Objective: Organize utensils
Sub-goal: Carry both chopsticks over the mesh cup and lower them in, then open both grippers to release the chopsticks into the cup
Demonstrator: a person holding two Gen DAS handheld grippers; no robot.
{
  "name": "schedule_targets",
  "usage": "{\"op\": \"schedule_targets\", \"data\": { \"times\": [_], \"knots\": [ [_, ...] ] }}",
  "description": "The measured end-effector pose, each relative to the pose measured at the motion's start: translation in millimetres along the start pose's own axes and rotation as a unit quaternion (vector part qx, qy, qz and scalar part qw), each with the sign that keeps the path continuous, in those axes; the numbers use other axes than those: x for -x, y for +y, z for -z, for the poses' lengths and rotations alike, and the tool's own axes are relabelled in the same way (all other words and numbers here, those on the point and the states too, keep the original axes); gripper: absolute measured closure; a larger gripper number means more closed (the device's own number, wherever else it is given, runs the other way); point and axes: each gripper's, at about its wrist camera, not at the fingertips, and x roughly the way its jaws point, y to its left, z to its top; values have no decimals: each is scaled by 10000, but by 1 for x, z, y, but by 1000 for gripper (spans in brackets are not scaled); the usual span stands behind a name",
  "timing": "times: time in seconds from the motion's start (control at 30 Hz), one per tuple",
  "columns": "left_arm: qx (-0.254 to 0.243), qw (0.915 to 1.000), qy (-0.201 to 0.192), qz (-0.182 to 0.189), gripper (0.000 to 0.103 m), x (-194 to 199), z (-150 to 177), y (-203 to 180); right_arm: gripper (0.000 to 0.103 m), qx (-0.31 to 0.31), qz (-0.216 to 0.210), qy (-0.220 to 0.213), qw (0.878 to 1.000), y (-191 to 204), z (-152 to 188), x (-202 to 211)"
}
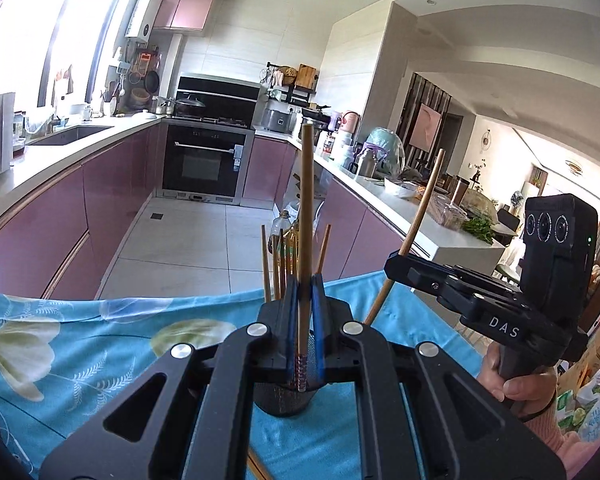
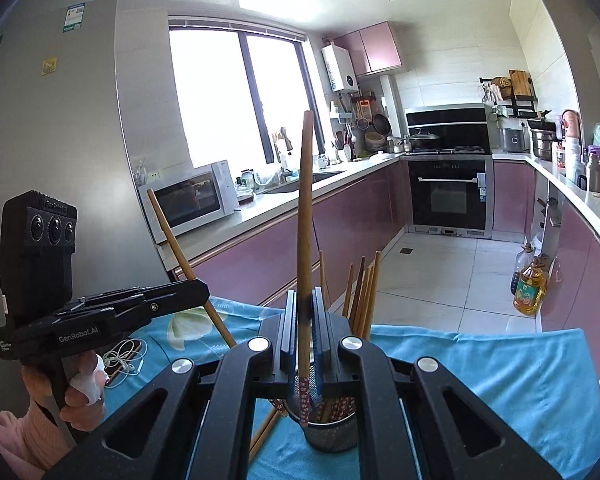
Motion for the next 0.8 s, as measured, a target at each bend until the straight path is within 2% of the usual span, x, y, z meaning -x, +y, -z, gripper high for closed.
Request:
{"op": "schedule_targets", "data": {
  "times": [0.13,0.4,0.8],
  "knots": [
    [-105,9999,60,-114,96,-13,-4,-6,97,-6,100,31,9999,-5,-1,-9],
    [-336,9971,495,-477,96,-48,9,-8,97,-98,164,232,9995,-15,8,-29],
    [-491,9900,1215,-517,95,-91,32,3,96,-34,330,1243,9917,-19,33,-69]
  ]
}}
